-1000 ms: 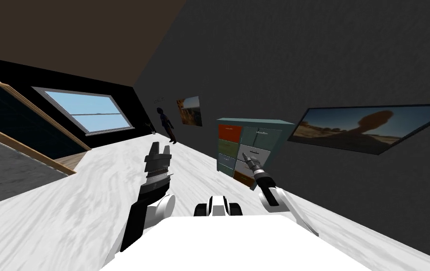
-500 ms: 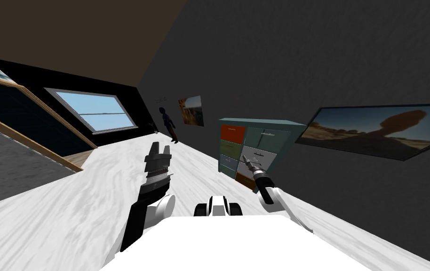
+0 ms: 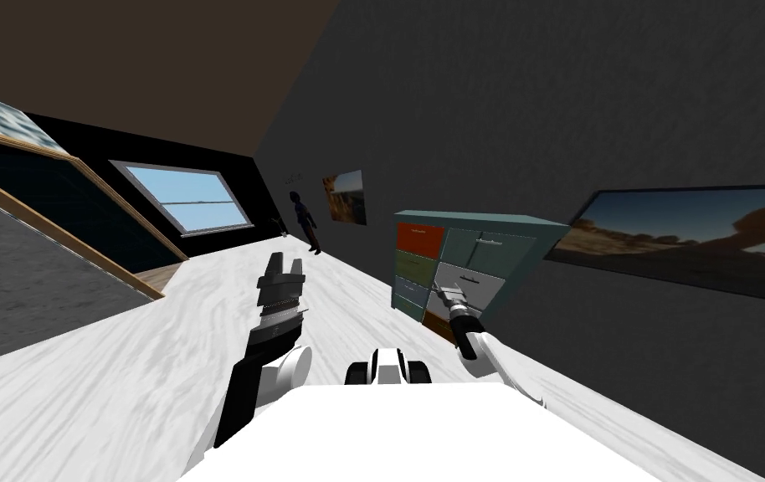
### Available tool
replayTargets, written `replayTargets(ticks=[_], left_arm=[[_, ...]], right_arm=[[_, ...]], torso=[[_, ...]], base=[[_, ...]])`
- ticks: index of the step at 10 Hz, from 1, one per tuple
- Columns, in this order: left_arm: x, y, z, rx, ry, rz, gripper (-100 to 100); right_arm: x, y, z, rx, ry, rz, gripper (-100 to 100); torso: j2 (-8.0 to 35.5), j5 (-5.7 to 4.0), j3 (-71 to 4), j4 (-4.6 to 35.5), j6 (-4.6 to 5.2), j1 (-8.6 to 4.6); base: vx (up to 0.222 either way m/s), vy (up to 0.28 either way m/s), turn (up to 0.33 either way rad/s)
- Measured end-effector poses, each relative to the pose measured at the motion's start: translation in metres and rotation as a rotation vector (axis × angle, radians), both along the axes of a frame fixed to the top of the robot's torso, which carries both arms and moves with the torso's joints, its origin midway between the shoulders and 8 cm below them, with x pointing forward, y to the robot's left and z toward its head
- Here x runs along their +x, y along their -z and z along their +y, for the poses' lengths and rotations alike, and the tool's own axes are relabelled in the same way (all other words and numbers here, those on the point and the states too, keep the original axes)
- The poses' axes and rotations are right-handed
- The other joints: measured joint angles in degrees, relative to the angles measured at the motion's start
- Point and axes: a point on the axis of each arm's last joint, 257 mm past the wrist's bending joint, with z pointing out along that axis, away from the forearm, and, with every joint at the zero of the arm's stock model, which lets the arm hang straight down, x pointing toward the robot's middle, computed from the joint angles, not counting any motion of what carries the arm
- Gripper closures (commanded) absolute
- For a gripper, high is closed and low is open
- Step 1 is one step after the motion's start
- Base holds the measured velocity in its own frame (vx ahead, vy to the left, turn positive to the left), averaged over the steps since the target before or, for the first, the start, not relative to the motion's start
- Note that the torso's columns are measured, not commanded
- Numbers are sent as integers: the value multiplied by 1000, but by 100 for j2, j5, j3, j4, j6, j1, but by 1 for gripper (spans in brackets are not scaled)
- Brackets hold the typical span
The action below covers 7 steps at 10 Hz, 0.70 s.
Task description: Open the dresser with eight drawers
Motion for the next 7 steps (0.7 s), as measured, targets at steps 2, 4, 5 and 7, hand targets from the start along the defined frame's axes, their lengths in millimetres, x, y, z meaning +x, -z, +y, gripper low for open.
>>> replayTargets(ticks=[2, 4, 5, 7], left_arm=[[0, 0, 0, 0, 0, 0, 0], [0, 0, 0, 0, 0, 0, 0], [0, 0, 0, 0, 0, 0, 0], [0, 0, 0, 0, 0, 0, 0]], right_arm=[[0, 11, -7, -84, 34, 39, -100], [-1, 19, -15, -169, 67, 77, -100], [-1, 23, -18, -208, 81, 92, -100], [-3, 31, -26, -293, 110, 128, -100]], torso=[[-1, 1, 0, 0, 0, 2], [4, 1, 3, 1, 0, 2], [7, 0, 4, 2, 2, -1], [5, 1, 2, 1, 2, 0]], base=[[64, 21, 67], [54, 19, 60], [58, 22, 66], [52, 20, 69]])
